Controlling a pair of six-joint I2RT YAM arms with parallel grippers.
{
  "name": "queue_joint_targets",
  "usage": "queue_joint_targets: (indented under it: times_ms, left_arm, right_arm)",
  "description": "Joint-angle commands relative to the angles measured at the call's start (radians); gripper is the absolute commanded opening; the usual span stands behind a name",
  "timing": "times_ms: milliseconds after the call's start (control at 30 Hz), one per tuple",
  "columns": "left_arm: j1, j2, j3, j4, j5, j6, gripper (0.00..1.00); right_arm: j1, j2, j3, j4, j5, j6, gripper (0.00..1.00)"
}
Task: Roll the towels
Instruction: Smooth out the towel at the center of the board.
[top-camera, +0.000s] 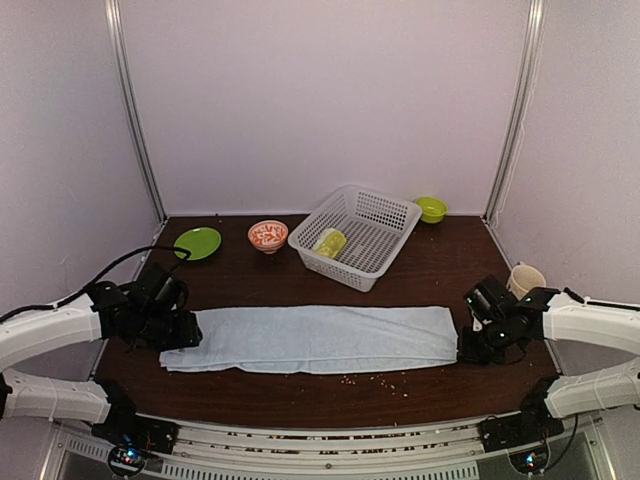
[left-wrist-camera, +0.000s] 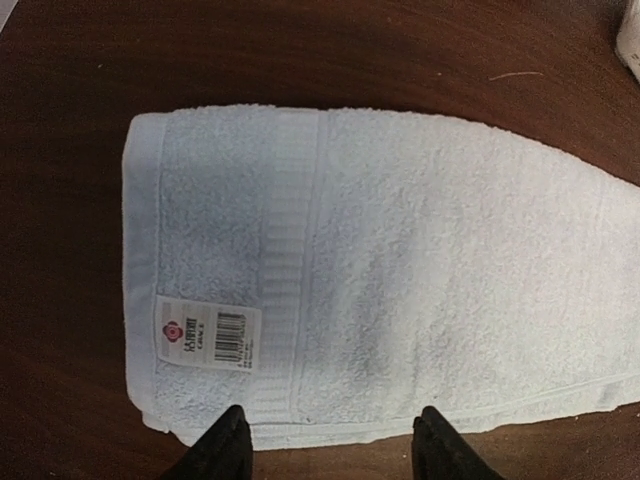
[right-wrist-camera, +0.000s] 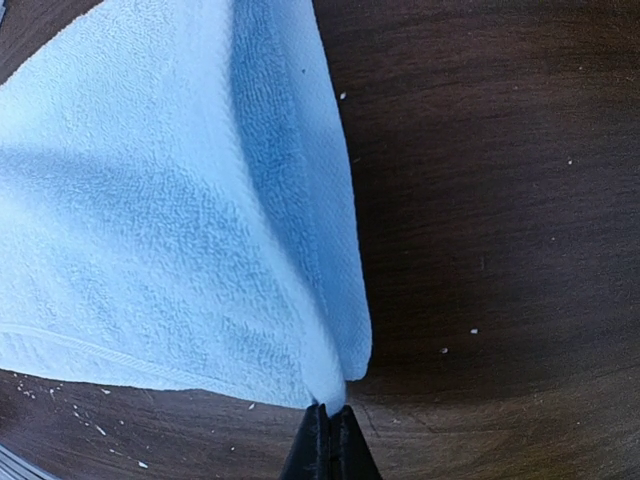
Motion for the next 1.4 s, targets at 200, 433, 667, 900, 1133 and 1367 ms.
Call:
queue_joint_targets:
  times_ms: [200, 433, 667, 900, 1133, 1367]
  left_arm:
    - [0.086, -0.145, -0.132, -0.109, -0.017, -0.143, 0.53]
    - [0.086, -0.242, -0.213, -0.133, 0.039, -0.26, 0.41]
    - [0.086, -0.269, -0.227, -0.189, 0.018, -0.289, 0.33]
    - [0.086, -0.167, -0.216, -0.126, -0.012, -0.302, 0.27]
    - [0.087, -0.118, -0.218, -0.097, -0.029, -0.324, 0.31]
    - [0.087, -0.144, -0.195, -0.097, 0.021, -0.292, 0.39]
  right_arm:
    - [-0.012, -0.006, -0.007, 0.003, 0.037, -0.007, 0.0]
    - [-0.015, -0.006, -0.011, 0.019, 0.022, -0.016, 0.0]
    - [-0.016, -0.012, -0.019, 0.038, 0.011, -0.016, 0.0]
    - [-0.019, -0.014, -0.025, 0.047, 0.001, -0.018, 0.0]
    - [-0.019, -0.025, -0.028, 0.047, -0.011, -0.012, 0.0]
    - [-0.018, -0.033, -0.034, 0.047, -0.012, -0.011, 0.0]
